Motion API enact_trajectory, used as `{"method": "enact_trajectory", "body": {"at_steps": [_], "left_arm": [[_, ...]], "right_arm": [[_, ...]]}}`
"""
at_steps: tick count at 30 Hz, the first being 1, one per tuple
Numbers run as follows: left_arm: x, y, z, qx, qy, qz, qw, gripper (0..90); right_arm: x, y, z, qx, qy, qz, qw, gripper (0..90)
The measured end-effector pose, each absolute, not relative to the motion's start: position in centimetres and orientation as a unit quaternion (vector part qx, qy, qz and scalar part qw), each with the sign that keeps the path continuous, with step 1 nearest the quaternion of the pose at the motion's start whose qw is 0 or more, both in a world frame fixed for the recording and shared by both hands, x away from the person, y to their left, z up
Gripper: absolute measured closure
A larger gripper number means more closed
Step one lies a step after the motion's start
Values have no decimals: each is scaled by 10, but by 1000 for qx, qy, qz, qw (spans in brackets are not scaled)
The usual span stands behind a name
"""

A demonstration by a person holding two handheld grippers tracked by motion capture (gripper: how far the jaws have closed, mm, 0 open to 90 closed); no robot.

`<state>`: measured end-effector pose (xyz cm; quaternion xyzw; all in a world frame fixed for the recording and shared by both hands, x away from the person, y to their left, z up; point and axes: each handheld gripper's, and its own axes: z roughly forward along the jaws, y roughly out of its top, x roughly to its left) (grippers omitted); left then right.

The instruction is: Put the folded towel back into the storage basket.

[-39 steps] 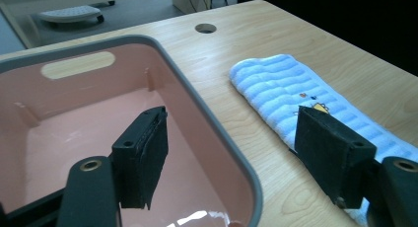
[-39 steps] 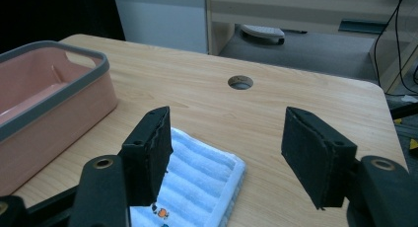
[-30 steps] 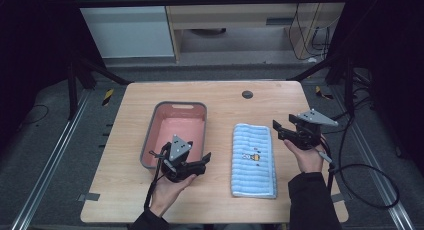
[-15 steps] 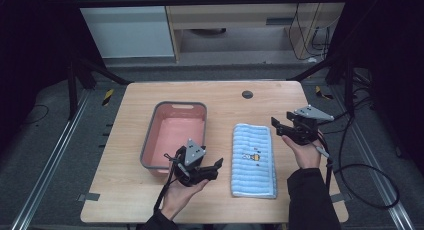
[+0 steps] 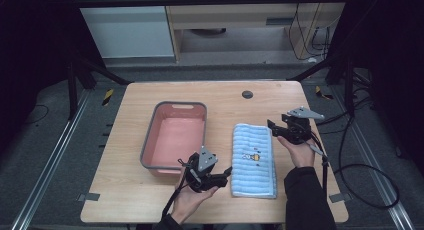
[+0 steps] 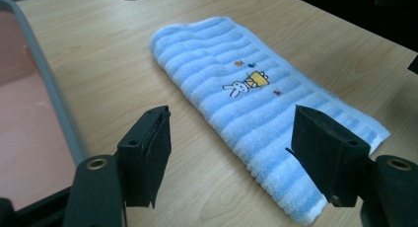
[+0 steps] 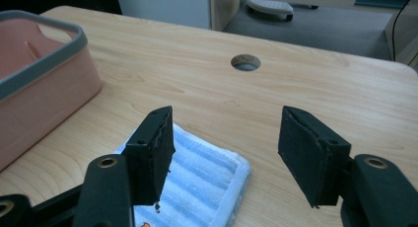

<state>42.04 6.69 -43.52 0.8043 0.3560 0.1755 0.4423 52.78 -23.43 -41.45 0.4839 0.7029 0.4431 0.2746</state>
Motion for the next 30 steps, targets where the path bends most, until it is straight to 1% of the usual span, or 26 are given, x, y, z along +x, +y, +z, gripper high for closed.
{"method": "enact_trajectory", "body": {"at_steps": [10, 22, 30], "left_arm": [[424, 49, -460, 817, 358, 154, 425, 327], [432, 38, -481, 827, 365, 143, 403, 358], [433, 34, -493, 832, 372, 126, 393, 411]], "right_arm": [[542, -234, -442, 497, 715, 420, 254, 404], [557, -225, -468, 502, 732, 396, 236, 414], [563, -227, -486, 514, 738, 380, 215, 449]]}}
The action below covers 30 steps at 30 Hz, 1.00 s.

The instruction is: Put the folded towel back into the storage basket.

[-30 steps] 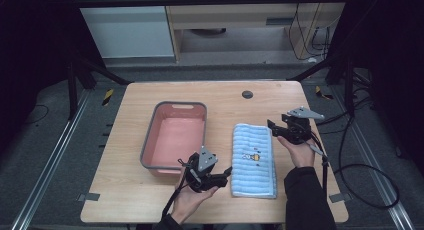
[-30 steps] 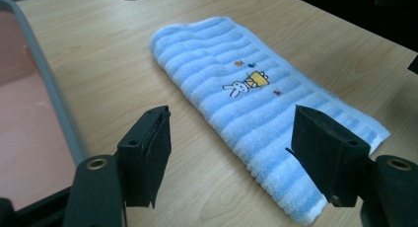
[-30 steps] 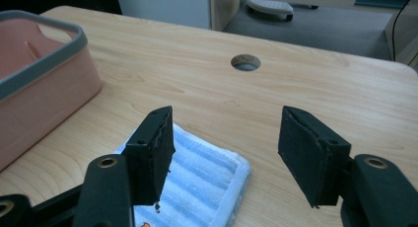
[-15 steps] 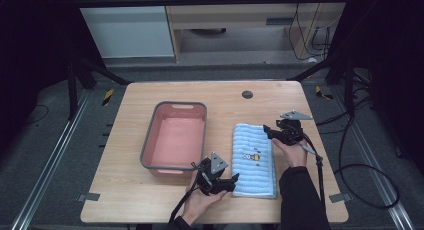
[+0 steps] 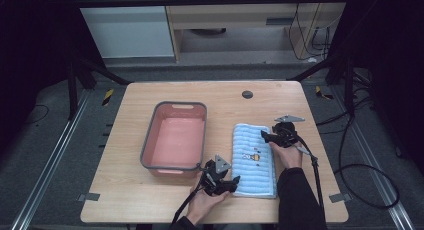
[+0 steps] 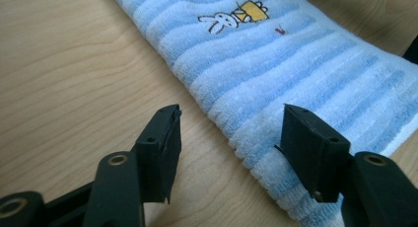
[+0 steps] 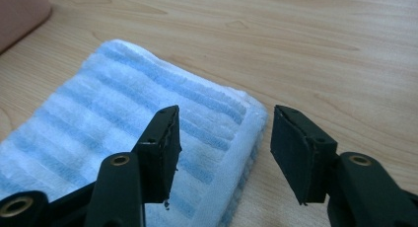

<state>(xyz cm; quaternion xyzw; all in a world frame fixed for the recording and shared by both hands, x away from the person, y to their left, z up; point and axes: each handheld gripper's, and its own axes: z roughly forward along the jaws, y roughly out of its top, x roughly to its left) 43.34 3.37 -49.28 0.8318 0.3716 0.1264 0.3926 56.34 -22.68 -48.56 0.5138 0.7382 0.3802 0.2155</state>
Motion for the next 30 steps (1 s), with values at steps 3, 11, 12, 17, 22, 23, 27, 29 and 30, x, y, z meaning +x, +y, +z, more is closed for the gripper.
{"method": "enact_trajectory", "body": {"at_steps": [3, 11, 12, 17, 22, 23, 27, 29, 30], "left_arm": [[433, 32, -496, 834, 371, 123, 389, 449], [433, 29, -499, 838, 371, 115, 383, 535], [433, 29, -500, 838, 372, 113, 383, 548], [433, 28, -500, 838, 373, 106, 384, 599], [432, 27, -500, 839, 372, 105, 384, 653], [432, 27, -500, 839, 372, 105, 384, 662], [432, 26, -500, 836, 376, 97, 387, 694], [432, 26, -500, 836, 377, 97, 387, 719], [432, 26, -500, 837, 376, 96, 386, 719]], "right_arm": [[565, -228, -489, 512, 742, 376, 211, 450], [566, -227, -496, 511, 751, 368, 198, 473], [566, -226, -497, 514, 751, 367, 194, 475], [566, -224, -499, 513, 755, 359, 194, 492], [566, -222, -502, 515, 757, 352, 195, 500], [566, -222, -502, 516, 756, 352, 195, 509], [564, -219, -501, 513, 757, 355, 191, 597], [563, -219, -502, 513, 756, 360, 190, 632], [563, -220, -502, 511, 756, 363, 188, 660]]}}
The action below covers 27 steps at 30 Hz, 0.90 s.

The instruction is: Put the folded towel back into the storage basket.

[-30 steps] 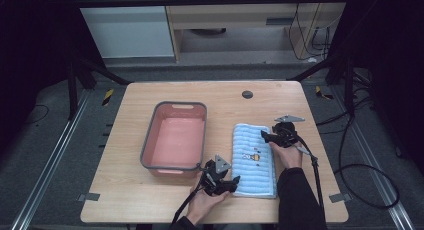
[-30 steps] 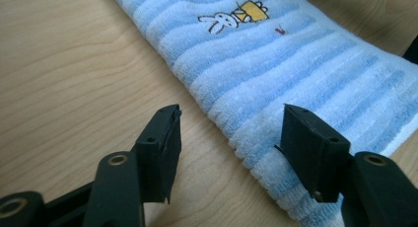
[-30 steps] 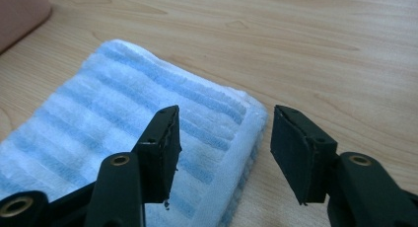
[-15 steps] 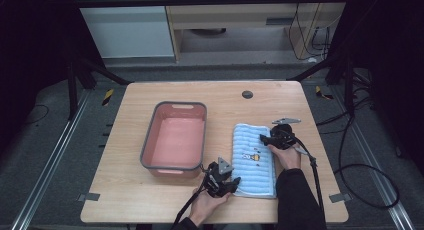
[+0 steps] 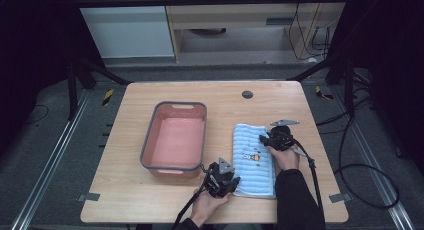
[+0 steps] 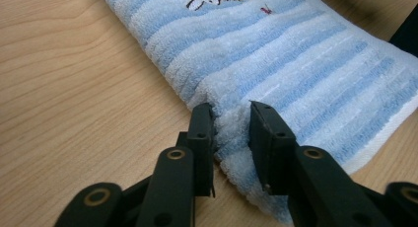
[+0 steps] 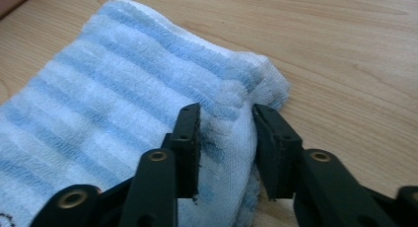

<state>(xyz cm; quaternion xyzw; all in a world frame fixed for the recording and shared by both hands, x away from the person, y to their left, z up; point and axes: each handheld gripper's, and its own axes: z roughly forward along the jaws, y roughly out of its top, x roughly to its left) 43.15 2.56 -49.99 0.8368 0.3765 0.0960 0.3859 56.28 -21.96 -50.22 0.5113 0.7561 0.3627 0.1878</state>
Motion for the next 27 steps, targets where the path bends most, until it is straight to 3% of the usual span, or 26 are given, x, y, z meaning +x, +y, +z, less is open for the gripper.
{"method": "enact_trajectory", "body": {"at_steps": [1, 4, 18, 27], "left_arm": [[431, 25, -500, 837, 377, 97, 386, 755], [431, 23, -499, 839, 375, 102, 382, 792], [428, 28, -494, 824, 377, 99, 411, 851], [423, 37, -471, 815, 366, 102, 438, 854]], "right_arm": [[562, -219, -502, 514, 755, 368, 174, 736], [562, -219, -502, 517, 751, 376, 163, 787], [552, -221, -479, 497, 745, 404, 185, 813], [542, -219, -456, 479, 741, 426, 202, 815]]}}
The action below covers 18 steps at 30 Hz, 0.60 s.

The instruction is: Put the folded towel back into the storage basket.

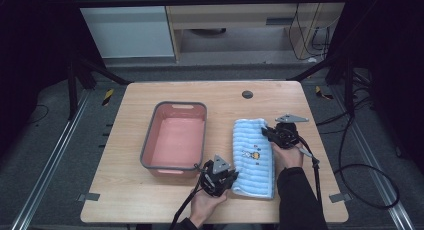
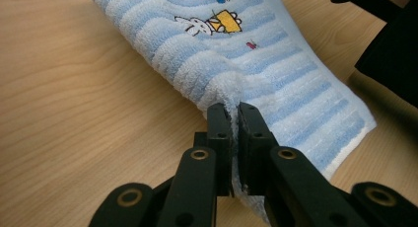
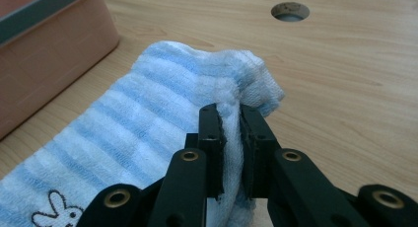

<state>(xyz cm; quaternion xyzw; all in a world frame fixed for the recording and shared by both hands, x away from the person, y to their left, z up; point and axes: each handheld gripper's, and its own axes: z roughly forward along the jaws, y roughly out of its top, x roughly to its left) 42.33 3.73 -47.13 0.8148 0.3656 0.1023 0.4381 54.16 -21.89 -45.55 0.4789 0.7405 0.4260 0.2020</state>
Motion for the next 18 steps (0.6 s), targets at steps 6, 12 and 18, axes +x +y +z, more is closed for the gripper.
{"method": "enact_trajectory", "body": {"at_steps": [6, 12, 18], "left_arm": [[421, 42, -455, 810, 360, 106, 451, 854], [419, 46, -442, 808, 355, 111, 457, 854], [419, 50, -429, 806, 350, 121, 462, 854]], "right_arm": [[537, -217, -440, 471, 736, 438, 214, 815], [533, -214, -428, 467, 733, 441, 222, 815], [528, -209, -412, 463, 727, 448, 235, 815]]}}
